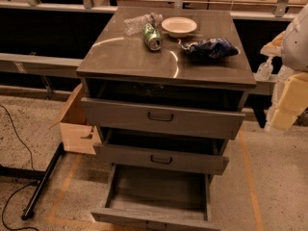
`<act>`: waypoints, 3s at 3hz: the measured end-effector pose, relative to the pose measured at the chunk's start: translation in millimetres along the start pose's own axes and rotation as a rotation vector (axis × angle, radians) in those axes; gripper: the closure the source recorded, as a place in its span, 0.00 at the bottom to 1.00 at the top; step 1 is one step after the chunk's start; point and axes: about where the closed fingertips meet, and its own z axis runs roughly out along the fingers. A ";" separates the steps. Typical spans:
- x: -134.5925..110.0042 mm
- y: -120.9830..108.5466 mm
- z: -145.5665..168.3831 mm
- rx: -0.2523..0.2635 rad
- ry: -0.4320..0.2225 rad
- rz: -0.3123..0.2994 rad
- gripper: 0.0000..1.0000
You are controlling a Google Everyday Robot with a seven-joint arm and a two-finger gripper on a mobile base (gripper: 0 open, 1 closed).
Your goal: Place blue chip bag into bottom drawer
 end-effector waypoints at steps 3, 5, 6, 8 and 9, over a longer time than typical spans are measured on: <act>10.9 -27.7 -0.6 0.119 -0.056 0.073 0.00; 8.5 -143.3 3.0 0.390 -0.284 0.132 0.00; -9.0 -208.5 17.3 0.514 -0.350 0.141 0.00; -14.4 -225.1 45.2 0.519 -0.381 0.178 0.00; -28.6 -253.7 84.5 0.522 -0.421 0.199 0.00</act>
Offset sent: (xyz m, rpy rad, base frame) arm 0.0099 -0.0023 0.0016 -0.0086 -0.0792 0.0037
